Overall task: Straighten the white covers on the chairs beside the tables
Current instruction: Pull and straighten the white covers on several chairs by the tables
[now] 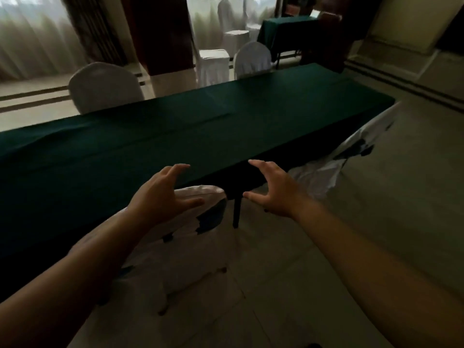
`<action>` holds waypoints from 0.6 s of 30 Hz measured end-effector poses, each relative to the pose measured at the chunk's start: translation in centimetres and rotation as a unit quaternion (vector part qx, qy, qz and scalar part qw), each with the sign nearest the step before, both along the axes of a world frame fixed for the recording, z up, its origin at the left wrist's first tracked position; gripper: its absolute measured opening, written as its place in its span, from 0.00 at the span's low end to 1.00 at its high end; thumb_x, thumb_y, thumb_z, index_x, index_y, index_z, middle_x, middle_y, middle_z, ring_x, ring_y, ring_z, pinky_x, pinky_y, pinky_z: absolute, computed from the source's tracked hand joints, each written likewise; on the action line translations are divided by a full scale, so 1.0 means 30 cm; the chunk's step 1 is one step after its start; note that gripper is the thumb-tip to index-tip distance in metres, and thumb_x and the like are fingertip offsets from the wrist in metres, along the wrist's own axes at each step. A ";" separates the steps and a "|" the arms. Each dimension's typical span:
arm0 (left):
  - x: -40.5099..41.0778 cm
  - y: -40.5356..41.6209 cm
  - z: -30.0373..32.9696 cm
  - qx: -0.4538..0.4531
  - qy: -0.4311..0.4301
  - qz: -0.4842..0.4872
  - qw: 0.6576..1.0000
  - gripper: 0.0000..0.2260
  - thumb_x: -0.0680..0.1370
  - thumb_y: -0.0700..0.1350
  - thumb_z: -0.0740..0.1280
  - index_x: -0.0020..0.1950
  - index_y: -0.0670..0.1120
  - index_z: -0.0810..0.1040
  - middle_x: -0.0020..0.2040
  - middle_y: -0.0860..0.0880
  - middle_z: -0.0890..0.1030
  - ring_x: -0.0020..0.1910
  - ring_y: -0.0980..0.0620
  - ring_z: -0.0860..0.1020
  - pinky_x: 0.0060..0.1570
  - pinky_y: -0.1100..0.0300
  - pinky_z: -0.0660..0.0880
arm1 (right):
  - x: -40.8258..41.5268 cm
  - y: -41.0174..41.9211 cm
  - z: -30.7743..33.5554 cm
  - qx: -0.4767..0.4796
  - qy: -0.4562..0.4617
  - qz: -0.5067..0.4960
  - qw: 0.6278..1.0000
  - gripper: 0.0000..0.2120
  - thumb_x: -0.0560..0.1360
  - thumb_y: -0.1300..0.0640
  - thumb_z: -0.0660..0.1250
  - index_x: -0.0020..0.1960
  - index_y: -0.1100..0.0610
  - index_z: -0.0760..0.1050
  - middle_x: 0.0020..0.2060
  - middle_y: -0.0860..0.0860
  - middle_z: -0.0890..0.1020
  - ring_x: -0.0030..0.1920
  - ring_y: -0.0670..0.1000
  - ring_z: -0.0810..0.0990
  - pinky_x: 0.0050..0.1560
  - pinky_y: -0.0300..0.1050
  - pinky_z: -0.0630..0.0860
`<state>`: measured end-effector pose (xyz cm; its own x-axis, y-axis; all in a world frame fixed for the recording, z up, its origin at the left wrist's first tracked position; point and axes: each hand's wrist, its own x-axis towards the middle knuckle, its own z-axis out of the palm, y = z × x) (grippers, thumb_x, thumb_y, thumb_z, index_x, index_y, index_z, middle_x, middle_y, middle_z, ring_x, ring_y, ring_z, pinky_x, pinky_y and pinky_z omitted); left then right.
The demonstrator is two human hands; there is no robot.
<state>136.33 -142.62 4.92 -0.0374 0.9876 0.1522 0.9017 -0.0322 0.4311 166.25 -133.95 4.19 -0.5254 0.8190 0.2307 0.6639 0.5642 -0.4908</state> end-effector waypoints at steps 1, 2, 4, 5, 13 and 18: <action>0.083 0.051 0.005 0.002 -0.006 -0.013 1.000 0.43 0.59 0.79 0.64 0.70 0.64 0.61 0.67 0.54 0.72 0.62 0.51 0.74 0.53 0.53 0.73 | 0.080 0.022 0.008 0.003 0.003 -0.011 1.000 0.39 0.68 0.36 0.71 0.74 0.44 0.59 0.65 0.51 0.70 0.64 0.52 0.71 0.60 0.51 0.73; 0.152 0.092 0.010 0.004 -0.011 -0.023 1.000 0.42 0.59 0.79 0.65 0.70 0.64 0.61 0.67 0.54 0.72 0.62 0.51 0.74 0.54 0.53 0.73 | 0.143 0.042 0.012 0.007 0.003 -0.019 1.000 0.39 0.69 0.37 0.71 0.74 0.45 0.59 0.65 0.51 0.71 0.64 0.53 0.71 0.60 0.50 0.72; 0.313 0.190 0.021 0.006 -0.012 -0.044 0.999 0.43 0.59 0.78 0.65 0.70 0.63 0.61 0.67 0.54 0.72 0.62 0.51 0.73 0.56 0.52 0.74 | 0.288 0.092 0.020 0.009 -0.001 -0.038 0.999 0.38 0.70 0.39 0.72 0.74 0.46 0.59 0.65 0.52 0.70 0.63 0.53 0.71 0.58 0.47 0.71; 0.411 0.240 0.024 0.006 -0.013 -0.052 0.999 0.43 0.60 0.78 0.65 0.70 0.63 0.61 0.68 0.54 0.71 0.62 0.52 0.73 0.57 0.52 0.74 | 0.374 0.121 0.024 0.004 -0.004 -0.044 0.999 0.38 0.70 0.39 0.72 0.74 0.46 0.59 0.66 0.51 0.70 0.64 0.52 0.70 0.59 0.47 0.71; 1.164 0.666 0.115 0.043 -0.045 -0.070 0.996 0.41 0.62 0.75 0.68 0.70 0.62 0.62 0.67 0.55 0.72 0.62 0.52 0.73 0.55 0.55 0.73 | 1.060 0.461 0.112 0.018 -0.036 -0.068 0.997 0.38 0.69 0.35 0.69 0.74 0.42 0.57 0.66 0.49 0.70 0.65 0.51 0.69 0.60 0.48 0.71; 1.487 0.930 0.165 0.049 -0.054 -0.088 0.994 0.41 0.62 0.74 0.68 0.71 0.60 0.62 0.67 0.54 0.72 0.62 0.52 0.73 0.56 0.55 0.72 | 1.395 0.701 0.156 0.022 -0.039 -0.092 0.995 0.38 0.69 0.35 0.70 0.74 0.42 0.58 0.67 0.50 0.70 0.66 0.51 0.67 0.61 0.50 0.72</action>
<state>180.95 -114.72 9.87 0.1124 0.9613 0.2516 0.8274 -0.2308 0.5119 208.10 -112.92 8.87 -0.3849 0.8930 0.2334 0.7931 0.4493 -0.4113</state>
